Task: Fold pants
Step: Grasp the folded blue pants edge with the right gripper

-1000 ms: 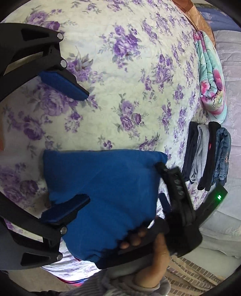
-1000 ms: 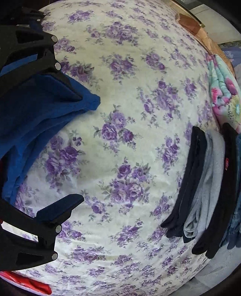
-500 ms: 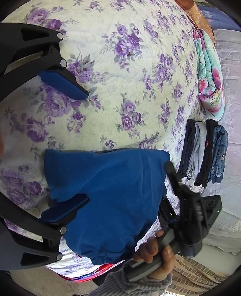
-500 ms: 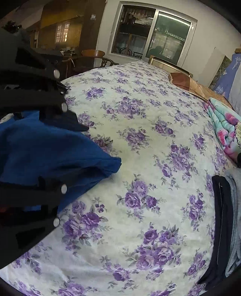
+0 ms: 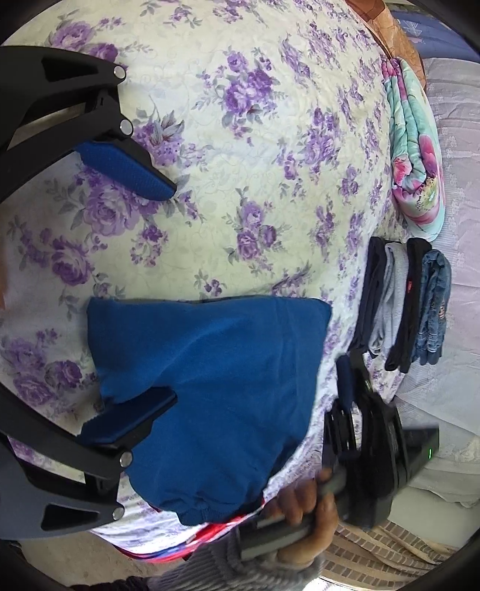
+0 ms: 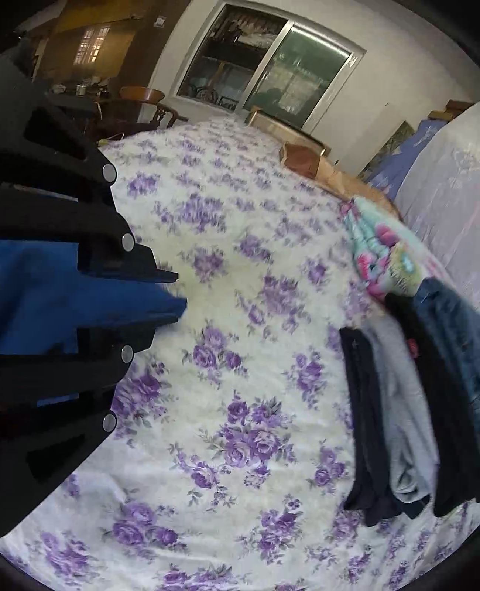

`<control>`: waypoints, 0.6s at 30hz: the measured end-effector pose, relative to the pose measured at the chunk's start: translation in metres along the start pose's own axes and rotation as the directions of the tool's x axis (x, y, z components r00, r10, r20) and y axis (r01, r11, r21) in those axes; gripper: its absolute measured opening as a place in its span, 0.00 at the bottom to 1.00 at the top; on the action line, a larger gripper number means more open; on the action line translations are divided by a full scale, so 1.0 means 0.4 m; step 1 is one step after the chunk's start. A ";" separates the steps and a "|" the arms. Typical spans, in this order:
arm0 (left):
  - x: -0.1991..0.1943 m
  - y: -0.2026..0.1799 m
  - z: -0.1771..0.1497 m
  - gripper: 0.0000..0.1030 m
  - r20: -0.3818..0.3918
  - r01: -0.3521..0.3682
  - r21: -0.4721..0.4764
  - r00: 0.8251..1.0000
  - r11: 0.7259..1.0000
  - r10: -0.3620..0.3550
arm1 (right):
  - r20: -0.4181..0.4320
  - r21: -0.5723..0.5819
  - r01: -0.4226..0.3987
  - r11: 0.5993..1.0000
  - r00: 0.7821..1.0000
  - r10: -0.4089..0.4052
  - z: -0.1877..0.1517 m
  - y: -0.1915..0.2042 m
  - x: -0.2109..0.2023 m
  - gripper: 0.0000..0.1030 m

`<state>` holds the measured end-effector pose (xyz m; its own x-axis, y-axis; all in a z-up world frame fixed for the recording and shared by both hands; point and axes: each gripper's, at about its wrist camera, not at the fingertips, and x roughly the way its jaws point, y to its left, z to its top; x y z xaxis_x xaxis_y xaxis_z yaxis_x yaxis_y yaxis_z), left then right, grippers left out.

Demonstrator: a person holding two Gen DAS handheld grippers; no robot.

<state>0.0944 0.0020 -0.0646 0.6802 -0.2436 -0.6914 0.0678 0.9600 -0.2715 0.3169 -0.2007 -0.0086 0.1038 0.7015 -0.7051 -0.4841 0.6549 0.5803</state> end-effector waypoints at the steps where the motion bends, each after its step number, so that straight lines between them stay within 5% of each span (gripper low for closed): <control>1: -0.012 -0.001 0.006 0.96 0.015 -0.002 0.002 1.000 1.000 0.002 | 0.001 -0.022 -0.009 1.000 1.000 0.009 -0.019 0.023 -0.023 0.17; 5: -0.056 -0.025 0.031 0.96 0.086 -0.015 0.034 0.996 0.999 0.012 | -0.050 -0.071 -0.031 0.997 0.998 0.028 -0.122 0.088 -0.052 0.17; 7: -0.041 -0.040 0.030 0.96 0.055 0.002 0.059 0.998 0.998 -0.005 | -0.101 -0.027 -0.070 0.997 0.993 0.067 -0.155 0.077 -0.020 0.17; 9: 0.005 -0.049 0.012 0.96 -0.025 -0.021 0.080 0.999 0.997 0.023 | -0.133 0.010 -0.014 1.000 0.991 0.015 -0.178 0.041 0.032 0.16; 10: 0.022 -0.043 0.005 0.96 -0.048 -0.014 0.071 0.999 0.997 0.017 | -0.150 0.046 0.001 0.999 0.989 0.006 -0.187 0.002 0.068 0.07; 11: 0.025 -0.029 0.003 0.96 -0.047 0.006 0.043 0.999 0.999 -0.004 | -0.144 0.075 -0.011 0.997 0.989 0.022 -0.189 -0.029 0.084 0.00; 14: 0.015 -0.017 0.003 0.96 -0.049 0.021 0.023 0.999 1.000 -0.020 | -0.090 0.136 -0.050 0.989 0.994 0.063 -0.179 -0.050 0.048 0.00; 16: -0.001 -0.019 0.000 0.96 -0.035 0.015 0.037 0.999 0.999 -0.014 | -0.003 0.063 -0.036 0.997 0.999 0.036 -0.193 -0.007 -0.034 0.07; 18: -0.023 -0.016 0.007 0.96 -0.007 0.024 0.040 1.000 0.999 -0.024 | 0.106 0.040 0.027 0.999 0.994 -0.031 -0.224 0.012 -0.135 0.47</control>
<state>0.0898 -0.0013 -0.0545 0.6736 -0.2672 -0.6891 0.1135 0.9587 -0.2608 0.2311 -0.2605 -0.0043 0.2097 0.7068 -0.6757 -0.4460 0.6841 0.5772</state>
